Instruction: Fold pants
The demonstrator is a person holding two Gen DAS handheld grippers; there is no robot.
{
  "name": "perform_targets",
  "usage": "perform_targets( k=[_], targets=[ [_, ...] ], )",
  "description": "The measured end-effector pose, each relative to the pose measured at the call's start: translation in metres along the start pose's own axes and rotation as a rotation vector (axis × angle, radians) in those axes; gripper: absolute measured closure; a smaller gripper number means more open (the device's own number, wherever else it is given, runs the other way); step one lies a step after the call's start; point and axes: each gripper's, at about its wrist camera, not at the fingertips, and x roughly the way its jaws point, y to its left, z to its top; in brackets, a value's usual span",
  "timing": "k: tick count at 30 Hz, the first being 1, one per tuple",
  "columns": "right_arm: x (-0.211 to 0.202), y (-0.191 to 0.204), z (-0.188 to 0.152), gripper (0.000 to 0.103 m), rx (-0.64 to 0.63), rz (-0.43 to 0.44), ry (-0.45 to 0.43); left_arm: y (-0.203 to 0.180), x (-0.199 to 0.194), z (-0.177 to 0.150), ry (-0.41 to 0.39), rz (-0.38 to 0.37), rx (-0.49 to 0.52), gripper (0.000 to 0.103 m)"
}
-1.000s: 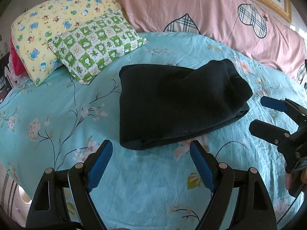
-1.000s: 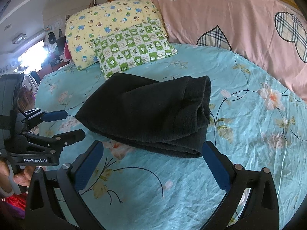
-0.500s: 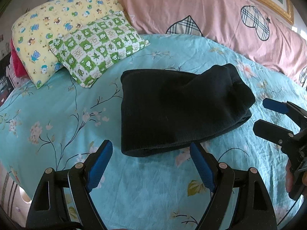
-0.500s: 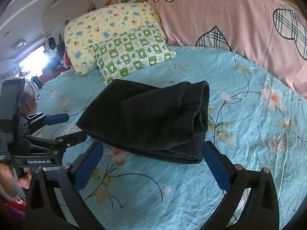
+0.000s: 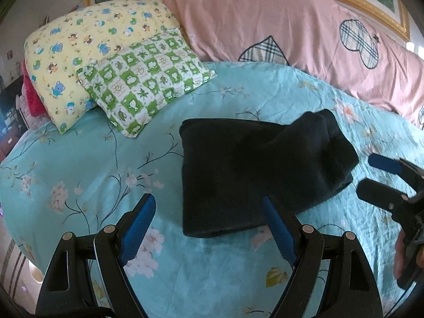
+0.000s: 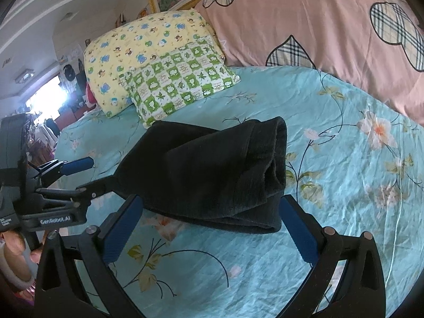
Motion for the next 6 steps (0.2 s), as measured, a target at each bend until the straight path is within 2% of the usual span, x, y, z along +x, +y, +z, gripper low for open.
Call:
perform_targets(
  k=[6],
  targets=[
    [-0.0031, -0.0022, -0.0015, 0.001, 0.036, 0.002, -0.012, 0.0019, 0.004, 0.0069, 0.02, 0.005, -0.021, 0.02]
  ],
)
